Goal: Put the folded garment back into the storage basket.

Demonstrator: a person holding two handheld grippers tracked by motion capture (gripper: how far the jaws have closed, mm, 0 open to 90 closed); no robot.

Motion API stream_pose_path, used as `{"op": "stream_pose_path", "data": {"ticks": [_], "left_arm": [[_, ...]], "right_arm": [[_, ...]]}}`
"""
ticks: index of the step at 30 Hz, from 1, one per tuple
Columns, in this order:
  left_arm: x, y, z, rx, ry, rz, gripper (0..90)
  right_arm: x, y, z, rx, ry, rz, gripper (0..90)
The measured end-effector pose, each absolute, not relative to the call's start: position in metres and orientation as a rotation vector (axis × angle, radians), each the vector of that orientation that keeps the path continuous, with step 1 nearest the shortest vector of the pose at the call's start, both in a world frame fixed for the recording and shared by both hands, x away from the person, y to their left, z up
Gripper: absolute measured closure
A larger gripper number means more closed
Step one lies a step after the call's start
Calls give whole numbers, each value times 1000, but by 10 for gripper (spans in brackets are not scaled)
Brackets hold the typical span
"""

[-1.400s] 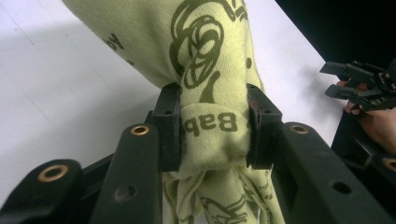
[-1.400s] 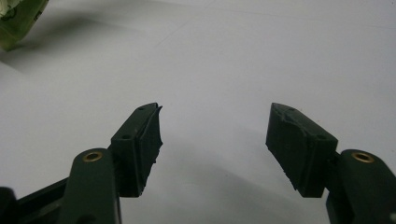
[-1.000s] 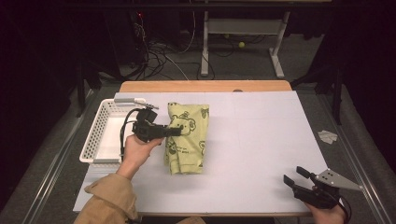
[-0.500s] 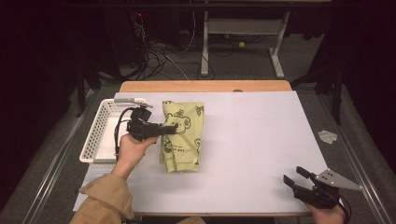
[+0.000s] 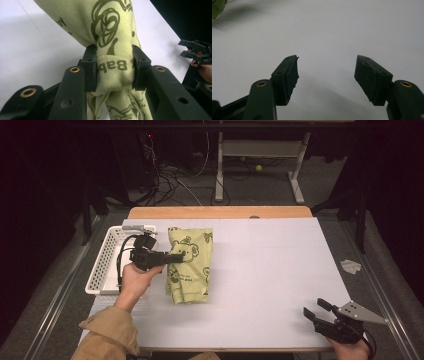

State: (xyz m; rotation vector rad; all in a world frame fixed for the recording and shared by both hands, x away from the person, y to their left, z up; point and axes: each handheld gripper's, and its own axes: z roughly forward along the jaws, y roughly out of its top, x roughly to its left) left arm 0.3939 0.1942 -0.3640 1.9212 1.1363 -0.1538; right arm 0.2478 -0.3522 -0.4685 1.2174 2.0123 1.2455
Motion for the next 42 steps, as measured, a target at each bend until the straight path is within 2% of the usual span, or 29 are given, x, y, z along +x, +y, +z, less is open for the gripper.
{"op": "stream_pose_path", "data": {"ticks": [42], "left_arm": [[391,240,-359,1835,1259,-132,601]], "right_arm": [[248,-352,-469,1217,2014,1247,362]]}}
